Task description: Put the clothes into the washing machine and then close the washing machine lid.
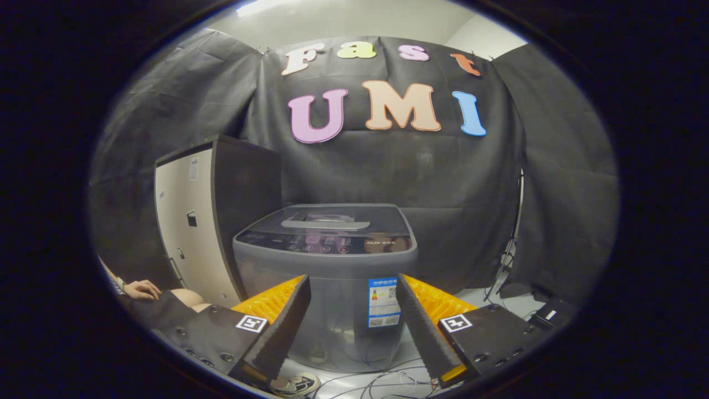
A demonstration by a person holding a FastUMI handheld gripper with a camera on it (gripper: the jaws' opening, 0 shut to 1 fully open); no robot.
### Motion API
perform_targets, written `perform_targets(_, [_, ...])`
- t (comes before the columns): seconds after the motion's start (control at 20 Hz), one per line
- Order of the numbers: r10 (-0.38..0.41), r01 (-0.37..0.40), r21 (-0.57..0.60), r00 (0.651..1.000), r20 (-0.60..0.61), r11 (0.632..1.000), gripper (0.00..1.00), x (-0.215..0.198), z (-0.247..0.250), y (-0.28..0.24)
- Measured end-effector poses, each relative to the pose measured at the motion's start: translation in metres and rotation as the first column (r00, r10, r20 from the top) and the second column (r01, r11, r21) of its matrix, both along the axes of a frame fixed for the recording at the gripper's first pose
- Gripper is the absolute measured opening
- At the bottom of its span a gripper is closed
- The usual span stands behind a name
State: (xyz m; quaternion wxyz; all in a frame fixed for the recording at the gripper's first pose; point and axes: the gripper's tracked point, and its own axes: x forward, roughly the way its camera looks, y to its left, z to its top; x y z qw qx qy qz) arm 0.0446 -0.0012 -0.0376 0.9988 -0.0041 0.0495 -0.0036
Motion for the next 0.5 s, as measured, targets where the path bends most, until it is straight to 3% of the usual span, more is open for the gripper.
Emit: perform_targets(0.5, [0.0,0.0,-0.001,1.0,-0.009,1.0,0.97,-0.0003,-0.0031,0.0003])
